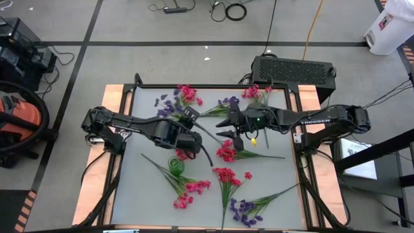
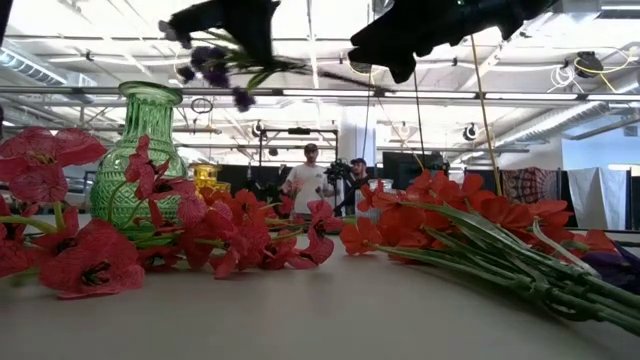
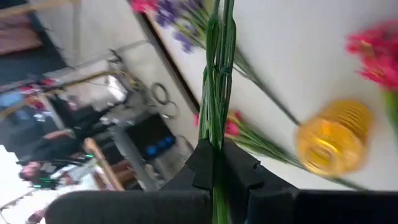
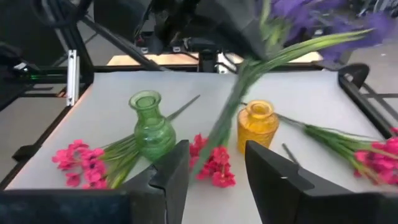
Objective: Sort flowers into vase by color
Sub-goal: Put the bottom left violet flowers into the yellow vase
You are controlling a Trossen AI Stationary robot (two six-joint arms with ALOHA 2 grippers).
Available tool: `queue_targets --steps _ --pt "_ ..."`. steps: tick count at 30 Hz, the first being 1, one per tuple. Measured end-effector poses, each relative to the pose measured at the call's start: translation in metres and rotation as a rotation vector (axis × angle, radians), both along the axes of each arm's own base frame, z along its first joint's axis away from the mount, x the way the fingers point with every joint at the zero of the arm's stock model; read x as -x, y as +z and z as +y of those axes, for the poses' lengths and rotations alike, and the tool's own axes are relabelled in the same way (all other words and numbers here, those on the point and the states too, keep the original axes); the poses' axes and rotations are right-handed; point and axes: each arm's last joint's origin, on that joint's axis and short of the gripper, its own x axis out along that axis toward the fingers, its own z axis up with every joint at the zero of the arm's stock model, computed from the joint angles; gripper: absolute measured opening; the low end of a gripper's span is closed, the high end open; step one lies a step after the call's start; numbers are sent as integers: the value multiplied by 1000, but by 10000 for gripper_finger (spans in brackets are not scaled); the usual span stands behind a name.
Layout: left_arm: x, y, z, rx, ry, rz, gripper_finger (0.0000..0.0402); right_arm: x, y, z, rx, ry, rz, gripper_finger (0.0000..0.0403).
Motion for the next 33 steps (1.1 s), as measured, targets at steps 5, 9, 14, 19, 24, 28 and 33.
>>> queue_targets --steps 5,9,14,19,24,28,33 --pt "-14 6 -2 -30 -78 -91 13 1 -3 5 -27 7 39 148" --pt "-22 10 -4 -56 -137 -131 13 1 -4 4 -70 -7 47 148" --pt "-28 12 -5 -74 -170 -155 13 1 -4 5 -100 -16 52 148" --pt "-30 8 -5 -69 -162 -149 13 1 -4 5 -100 -16 55 130" --pt "-30 7 -6 -66 -163 -146 13 1 -4 4 -95 -18 55 70" --pt "-30 7 -6 -49 -137 -170 19 1 -5 4 -91 -24 61 13" --pt "-29 8 -14 -46 -151 -186 68 1 -5 4 -82 -18 61 5"
